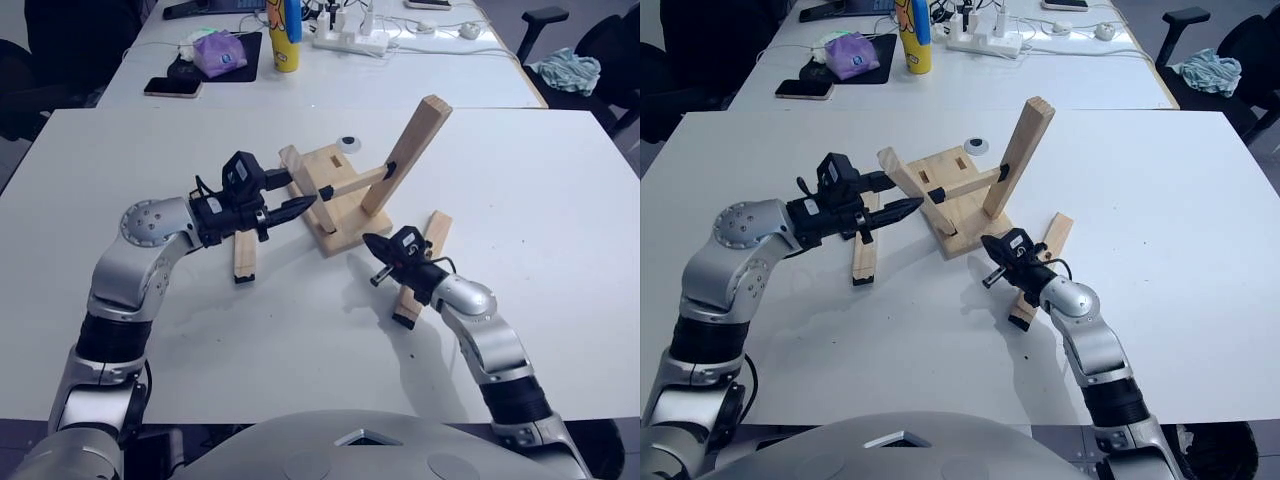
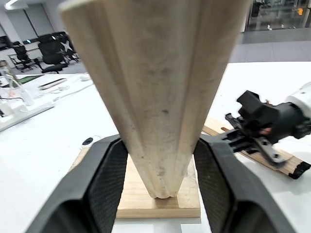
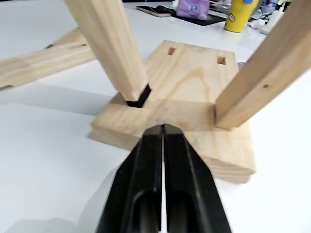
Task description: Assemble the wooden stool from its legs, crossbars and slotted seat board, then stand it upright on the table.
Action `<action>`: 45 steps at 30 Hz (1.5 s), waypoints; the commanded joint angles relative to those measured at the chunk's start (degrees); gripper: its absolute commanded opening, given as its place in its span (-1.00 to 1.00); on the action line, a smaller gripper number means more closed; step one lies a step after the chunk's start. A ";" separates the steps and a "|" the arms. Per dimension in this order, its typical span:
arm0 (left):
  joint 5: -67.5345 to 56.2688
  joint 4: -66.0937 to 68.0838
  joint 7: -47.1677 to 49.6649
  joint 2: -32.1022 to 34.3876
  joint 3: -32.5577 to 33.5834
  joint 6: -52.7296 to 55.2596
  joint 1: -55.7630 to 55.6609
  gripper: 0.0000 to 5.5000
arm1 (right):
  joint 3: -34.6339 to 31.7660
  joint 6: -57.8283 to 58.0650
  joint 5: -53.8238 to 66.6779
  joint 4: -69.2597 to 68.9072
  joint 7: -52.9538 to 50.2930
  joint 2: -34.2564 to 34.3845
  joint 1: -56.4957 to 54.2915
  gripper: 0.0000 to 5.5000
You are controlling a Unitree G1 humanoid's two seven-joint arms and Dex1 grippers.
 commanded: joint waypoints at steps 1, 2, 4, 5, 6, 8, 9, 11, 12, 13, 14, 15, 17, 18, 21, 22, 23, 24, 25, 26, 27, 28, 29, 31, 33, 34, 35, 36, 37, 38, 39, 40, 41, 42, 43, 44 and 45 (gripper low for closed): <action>0.21 4.36 -4.44 2.51 -0.89 1.70 -4.53 -0.25 | 1.68 -2.99 -4.18 6.30 -4.32 3.81 -4.97 -1.00; 0.45 6.05 -5.92 2.83 -1.30 1.46 -6.01 -0.25 | 2.16 -3.65 -4.72 6.65 -4.96 4.70 -4.97 -1.00; 1.31 9.56 -9.17 3.84 -2.18 0.84 -8.80 -0.25 | 3.50 -3.99 -5.74 6.76 -5.38 6.08 -4.85 -1.00; 1.53 11.35 -10.83 4.32 -2.45 0.58 -10.16 -0.25 | 4.30 -3.30 -6.68 7.18 -5.65 6.45 -5.02 -1.00; 1.66 13.06 -12.31 4.70 -2.65 0.28 -11.38 -0.25 | 5.22 -1.82 -8.06 8.02 -6.05 6.59 -5.32 -1.00; 2.14 16.45 -14.74 5.31 -2.75 -0.70 -13.44 -0.25 | 7.97 2.70 -12.43 11.00 -6.94 6.23 -6.32 -1.00; 2.43 18.10 -15.67 5.34 -2.71 -1.24 -14.30 -0.25 | 9.59 5.26 -14.42 12.36 -6.91 5.99 -6.48 -1.00; 3.70 21.33 -16.19 4.90 -2.81 -2.94 -15.55 -0.25 | 11.49 9.65 -16.47 13.56 -6.85 6.04 -5.91 -1.00; 4.15 22.47 -16.07 4.45 -2.74 -3.69 -15.78 -0.25 | 11.98 11.82 -16.85 13.55 -6.74 6.31 -5.45 -1.00; 4.39 23.14 -15.38 3.75 -2.44 -4.33 -15.66 -0.25 | 12.38 13.48 -16.76 13.14 -6.34 6.59 -4.98 -1.00; 4.38 23.35 -14.91 3.24 -2.20 -4.59 -15.36 -0.25 | 13.11 14.74 -17.05 12.62 -5.64 6.54 -4.76 -1.00; 4.37 23.31 -14.31 2.83 -1.91 -4.92 -14.97 -0.25 | 13.61 16.04 -17.03 12.01 -5.08 6.57 -4.54 -1.00; 4.56 22.49 -12.20 2.08 -0.94 -5.77 -13.78 -0.25 | 14.13 18.23 -16.89 11.24 -4.04 6.63 -4.39 -1.00; 4.87 22.07 -11.04 1.65 -0.36 -6.84 -13.20 -0.25 | 14.24 19.18 -16.48 11.02 -3.36 6.72 -4.32 -1.00; 4.23 19.74 -7.35 0.11 2.58 -8.63 -11.41 -0.25 | 14.72 21.05 -16.43 10.33 -2.84 6.60 -4.22 -1.00; 3.64 18.40 -6.11 -0.47 3.71 -8.70 -10.83 -0.12 | 14.69 21.41 -16.36 10.13 -2.92 6.50 -4.08 -1.00; 3.35 16.59 -4.65 -0.88 4.98 -8.97 -10.02 -0.08 | 14.59 21.59 -16.34 10.17 -3.16 6.45 -4.00 -1.00; 2.75 14.56 -3.49 -1.10 6.18 -8.64 -9.08 -0.04 | 14.37 21.80 -16.24 10.28 -3.39 6.46 -3.92 -1.00; 2.17 12.34 -2.14 -1.24 7.45 -8.16 -7.98 0.03 | 13.95 22.16 -15.98 10.39 -3.64 6.57 -3.81 -1.00; 1.51 10.27 -1.00 -1.24 8.62 -7.39 -6.87 0.05 | 13.63 22.44 -15.82 10.37 -3.85 6.59 -3.68 -1.00; 0.67 7.73 -0.01 -1.11 9.84 -6.33 -5.39 0.12 | 13.42 22.61 -15.90 10.33 -4.16 6.48 -3.55 -1.00; -0.65 4.39 1.00 -0.88 11.25 -4.61 -3.36 0.16 | 13.16 22.62 -15.87 10.37 -4.38 6.33 -3.37 -1.00; -2.01 1.50 1.89 -0.75 12.32 -2.85 -1.54 0.21 | 12.97 22.59 -15.89 10.44 -4.54 6.12 -3.19 -1.00; -4.74 -3.23 3.25 -0.66 13.82 0.51 1.57 0.21 | 12.54 22.62 -15.99 10.59 -5.00 5.80 -2.88 -1.00; -6.98 -6.74 5.56 -0.96 15.79 2.82 3.23 0.21 | 12.07 22.56 -15.93 10.96 -5.30 5.74 -2.85 -1.00; -8.69 -7.94 7.23 -1.72 17.29 3.69 2.99 0.21 | 11.80 22.48 -15.88 11.19 -5.44 5.75 -2.86 -1.00; -10.52 -8.61 9.34 -2.93 18.90 4.19 2.02 0.21 | 11.57 22.36 -15.87 11.45 -5.59 5.81 -2.87 -1.00; -12.80 -9.20 11.39 -4.16 20.35 4.85 0.65 0.21 | 11.43 22.23 -15.87 11.78 -5.73 5.95 -2.93 -1.00; -14.14 -9.53 13.52 -5.34 21.35 4.85 -1.04 0.14 | 11.42 22.05 -15.91 12.18 -5.78 6.04 -3.06 -1.00; -15.90 -9.38 16.09 -6.90 22.29 4.95 -3.18 0.11 | 11.38 21.83 -15.89 12.59 -5.85 6.14 -3.13 -1.00; -16.42 -9.37 18.15 -8.01 22.24 4.80 -5.09 0.06 | 11.43 21.63 -15.87 13.02 -5.88 6.21 -3.21 -1.00; -16.03 -8.94 20.52 -9.24 21.96 4.17 -7.17 -0.01 | 11.51 21.31 -15.89 13.56 -5.90 6.24 -3.30 -1.00; -16.24 -8.32 22.75 -10.58 21.85 3.81 -9.15 -0.05 | 11.53 21.04 -15.90 14.07 -5.87 6.24 -3.39 -1.00; -15.63 -7.64 23.92 -11.34 21.36 2.89 -10.77 -0.09 | 11.52 20.80 -15.92 14.54 -5.97 6.33 -3.42 -1.00; -14.94 -6.91 25.20 -12.15 21.01 2.08 -12.09 -0.15 | 11.49 20.62 -15.93 14.94 -6.04 6.42 -3.50 -1.00; -14.90 -6.01 26.12 -13.14 20.63 1.74 -13.36 -0.20 | 11.43 20.44 -15.91 15.33 -6.08 6.51 -3.59 -1.00; -13.96 -5.04 26.74 -13.73 19.78 1.09 -14.51 -0.24 | 11.41 20.29 -15.94 15.62 -6.15 6.65 -3.70 -1.00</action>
